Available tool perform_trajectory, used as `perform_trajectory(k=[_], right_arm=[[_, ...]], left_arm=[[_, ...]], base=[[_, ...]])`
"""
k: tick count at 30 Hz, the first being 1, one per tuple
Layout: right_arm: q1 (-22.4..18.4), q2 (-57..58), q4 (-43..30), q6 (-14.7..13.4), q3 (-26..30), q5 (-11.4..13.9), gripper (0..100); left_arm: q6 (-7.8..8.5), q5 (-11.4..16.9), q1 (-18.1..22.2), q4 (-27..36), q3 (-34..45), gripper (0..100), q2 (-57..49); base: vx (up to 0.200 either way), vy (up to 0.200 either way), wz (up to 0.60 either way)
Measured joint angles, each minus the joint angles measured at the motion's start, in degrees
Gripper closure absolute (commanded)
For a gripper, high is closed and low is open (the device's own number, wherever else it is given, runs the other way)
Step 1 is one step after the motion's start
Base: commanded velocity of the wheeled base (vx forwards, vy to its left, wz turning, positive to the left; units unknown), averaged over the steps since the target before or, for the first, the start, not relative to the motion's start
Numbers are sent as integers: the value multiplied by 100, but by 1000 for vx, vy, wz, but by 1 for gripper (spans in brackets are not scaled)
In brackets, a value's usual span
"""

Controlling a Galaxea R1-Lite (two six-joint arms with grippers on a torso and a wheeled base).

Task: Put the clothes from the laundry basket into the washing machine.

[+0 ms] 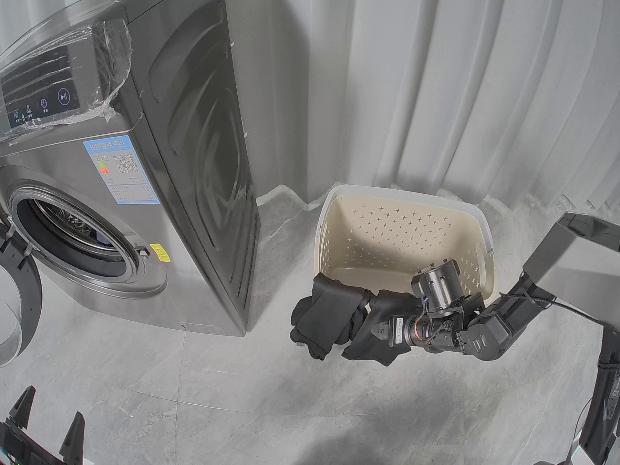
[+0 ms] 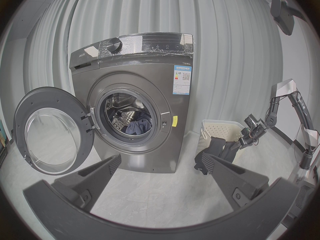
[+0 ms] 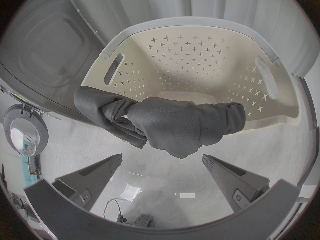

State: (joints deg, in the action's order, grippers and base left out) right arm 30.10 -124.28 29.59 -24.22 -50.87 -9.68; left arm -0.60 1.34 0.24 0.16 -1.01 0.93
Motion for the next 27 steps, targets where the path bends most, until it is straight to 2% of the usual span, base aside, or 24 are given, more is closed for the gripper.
perform_trajectory(k=[13,14,19,27], right_arm=[[-268,-625,154,-13,-753,-9,0],[-279,-669,238,-16,-791,-11,100],[-323,-818,627,6,-867,-11,100],[-299,-824,660,9,-699,-9,100]], left_arm=[[-9,-1,0,2,0,0,0],[-9,-1,0,2,0,0,0],[-9,-1,0,2,0,0,0],[-16,-6,0,2,0,0,0]], base=[[0,0,0],[0,0,0],[0,0,0],[0,0,0]])
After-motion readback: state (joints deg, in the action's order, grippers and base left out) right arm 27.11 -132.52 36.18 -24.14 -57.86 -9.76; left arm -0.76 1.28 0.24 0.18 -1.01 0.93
